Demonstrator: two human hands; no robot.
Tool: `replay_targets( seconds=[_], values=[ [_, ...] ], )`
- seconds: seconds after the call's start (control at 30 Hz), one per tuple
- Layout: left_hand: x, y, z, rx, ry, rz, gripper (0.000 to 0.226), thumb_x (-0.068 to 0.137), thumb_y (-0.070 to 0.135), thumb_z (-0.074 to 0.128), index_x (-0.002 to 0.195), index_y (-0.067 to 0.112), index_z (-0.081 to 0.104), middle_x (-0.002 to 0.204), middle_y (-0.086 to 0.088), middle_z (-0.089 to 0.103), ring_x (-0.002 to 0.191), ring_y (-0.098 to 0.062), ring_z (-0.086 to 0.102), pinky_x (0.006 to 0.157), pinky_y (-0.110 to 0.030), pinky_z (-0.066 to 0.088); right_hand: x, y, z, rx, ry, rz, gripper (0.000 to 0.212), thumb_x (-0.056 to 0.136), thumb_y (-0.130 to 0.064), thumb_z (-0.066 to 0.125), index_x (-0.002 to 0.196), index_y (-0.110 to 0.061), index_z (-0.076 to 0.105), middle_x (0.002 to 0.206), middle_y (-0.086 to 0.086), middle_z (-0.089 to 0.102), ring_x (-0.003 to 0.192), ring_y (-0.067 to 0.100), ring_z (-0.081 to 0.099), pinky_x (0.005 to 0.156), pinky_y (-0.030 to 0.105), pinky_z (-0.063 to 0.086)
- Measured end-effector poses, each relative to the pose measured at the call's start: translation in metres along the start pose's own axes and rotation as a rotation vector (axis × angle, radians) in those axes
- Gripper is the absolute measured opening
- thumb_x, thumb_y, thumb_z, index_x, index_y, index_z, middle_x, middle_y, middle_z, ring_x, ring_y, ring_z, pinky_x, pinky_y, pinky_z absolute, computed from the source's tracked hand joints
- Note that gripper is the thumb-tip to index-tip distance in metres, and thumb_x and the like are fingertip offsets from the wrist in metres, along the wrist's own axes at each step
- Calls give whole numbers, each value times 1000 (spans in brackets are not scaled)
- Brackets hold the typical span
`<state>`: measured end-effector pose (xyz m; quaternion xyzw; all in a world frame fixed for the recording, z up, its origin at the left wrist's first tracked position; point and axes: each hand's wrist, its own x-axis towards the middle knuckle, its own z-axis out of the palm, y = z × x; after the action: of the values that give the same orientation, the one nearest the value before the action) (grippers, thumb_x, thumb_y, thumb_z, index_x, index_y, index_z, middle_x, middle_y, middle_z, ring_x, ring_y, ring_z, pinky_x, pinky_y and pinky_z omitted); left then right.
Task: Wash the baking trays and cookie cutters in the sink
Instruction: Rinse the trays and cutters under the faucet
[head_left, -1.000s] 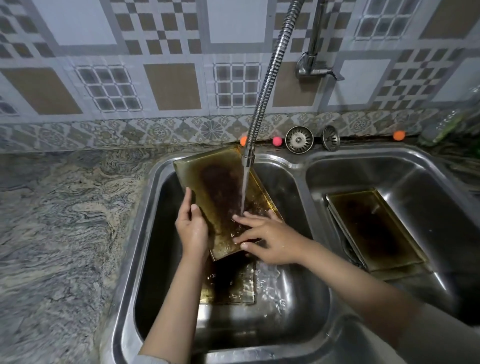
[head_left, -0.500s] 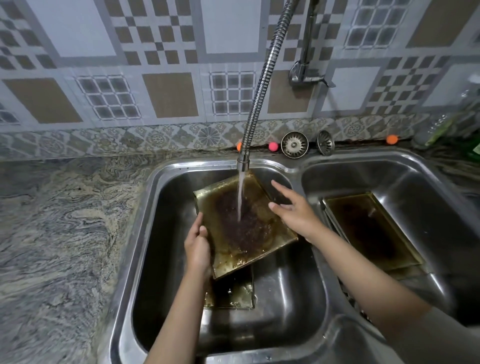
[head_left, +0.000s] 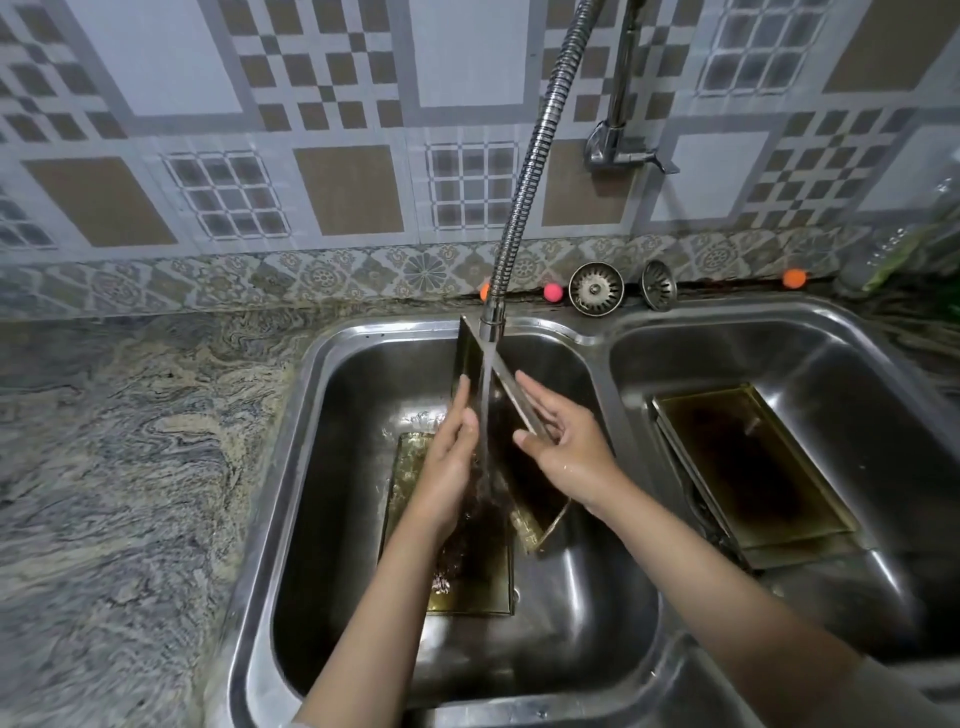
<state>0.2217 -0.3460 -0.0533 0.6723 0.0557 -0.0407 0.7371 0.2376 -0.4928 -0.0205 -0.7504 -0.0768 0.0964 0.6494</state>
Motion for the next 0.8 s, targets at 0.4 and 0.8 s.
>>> replay_targets(
  seconds=[0.4,0.8],
  values=[
    [-13,14,5,-312,284,-5,34,96,24,51,129,31,56,143,-8,49,131,-20,47,112,-45,34,-8,27,38,-54,-59,-46,42,94,-19,57,134,-30,51,140,-14,48,133,7,38,115,30,28],
    [-39,11,8,-655,240,-183,43,97,4,39,135,19,52,125,-15,63,114,-32,61,96,-50,48,62,6,37,-866,-154,-40,55,101,-42,25,152,-25,10,159,-7,-5,147,16,-4,113,58,-6]
  ],
)
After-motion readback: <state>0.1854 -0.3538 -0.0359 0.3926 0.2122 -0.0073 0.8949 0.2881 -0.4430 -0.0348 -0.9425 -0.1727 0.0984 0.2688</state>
